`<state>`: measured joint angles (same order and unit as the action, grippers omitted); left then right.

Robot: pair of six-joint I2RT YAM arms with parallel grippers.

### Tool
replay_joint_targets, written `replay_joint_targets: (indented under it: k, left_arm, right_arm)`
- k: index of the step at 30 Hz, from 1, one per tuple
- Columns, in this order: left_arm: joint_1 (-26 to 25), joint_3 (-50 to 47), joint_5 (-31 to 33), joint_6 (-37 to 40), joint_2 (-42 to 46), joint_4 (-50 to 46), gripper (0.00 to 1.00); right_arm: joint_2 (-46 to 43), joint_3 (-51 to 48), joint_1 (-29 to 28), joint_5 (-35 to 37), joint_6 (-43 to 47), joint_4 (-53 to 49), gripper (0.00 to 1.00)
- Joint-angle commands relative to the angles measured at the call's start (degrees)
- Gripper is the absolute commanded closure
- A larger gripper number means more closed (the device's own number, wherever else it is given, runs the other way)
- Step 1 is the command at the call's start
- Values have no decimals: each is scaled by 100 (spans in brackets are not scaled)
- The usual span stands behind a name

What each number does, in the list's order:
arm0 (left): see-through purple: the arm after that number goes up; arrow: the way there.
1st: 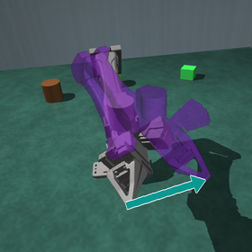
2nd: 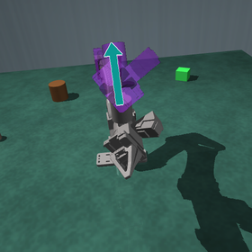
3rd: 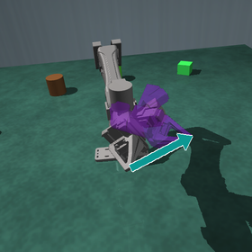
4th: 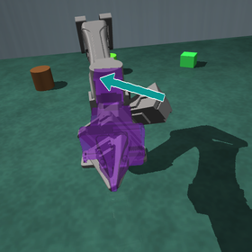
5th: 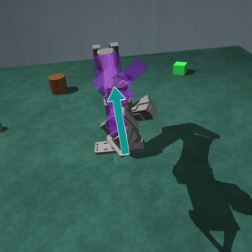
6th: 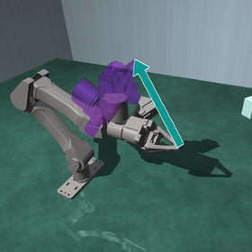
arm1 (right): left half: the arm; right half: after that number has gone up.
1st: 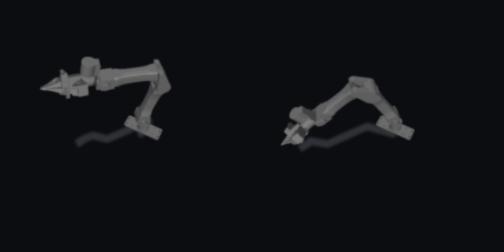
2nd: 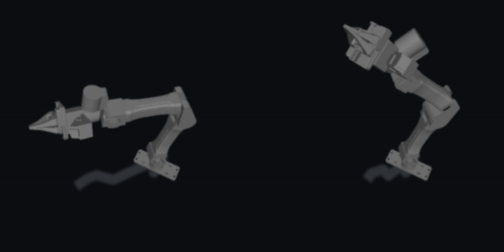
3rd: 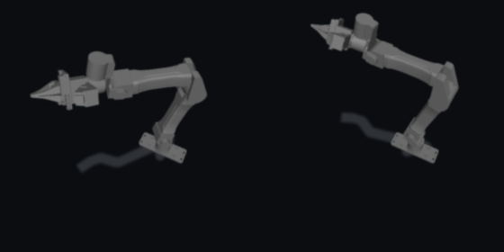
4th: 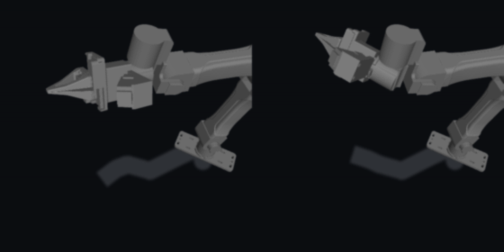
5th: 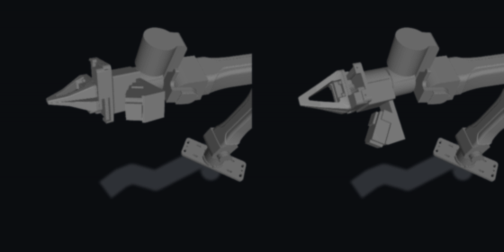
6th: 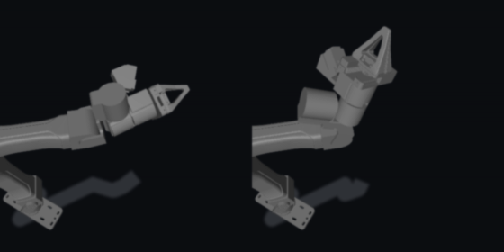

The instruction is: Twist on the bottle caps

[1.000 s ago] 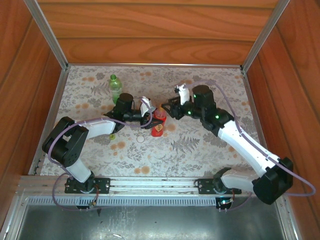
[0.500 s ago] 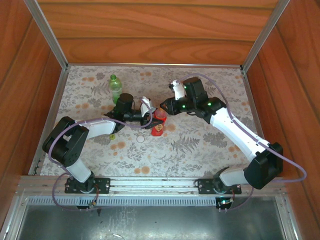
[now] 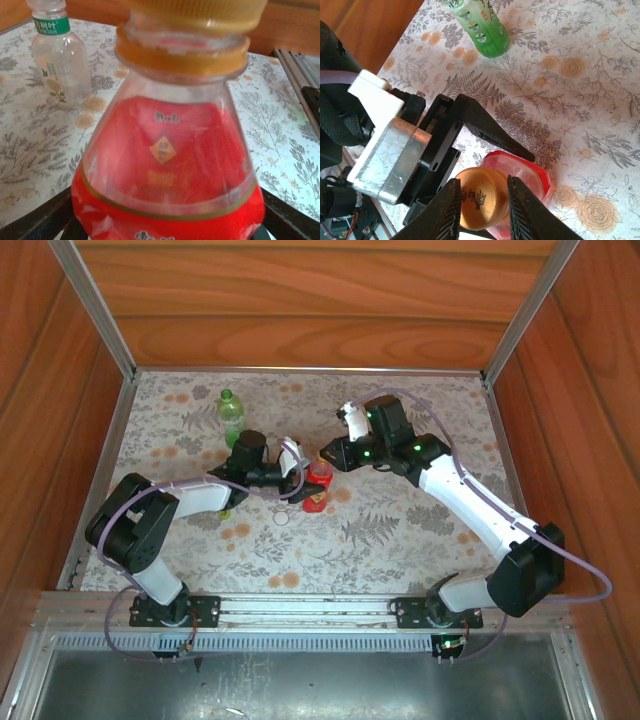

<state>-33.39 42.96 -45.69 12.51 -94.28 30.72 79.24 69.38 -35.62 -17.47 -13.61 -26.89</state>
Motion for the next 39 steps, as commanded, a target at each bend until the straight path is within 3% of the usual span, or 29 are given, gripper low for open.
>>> replay_joint_targets:
  k: [1,24,31,39]
  left_arm:
    - [-9,-60,60,168,207,-50,26]
    - [1,-295,58,324,501,158,27]
    - [2,-243,-23,275,402,178,39]
    - [0,-288,-40,313,417,179,43]
  right_arm:
    - [141,-82,-12,-71,-21,-62,71]
    - [259,-52,-25,-739,-364,-92,69]
    - [245,-20,-33,-691,-385,-111,68]
    - [231,144,-35,-636,-435,-96,64]
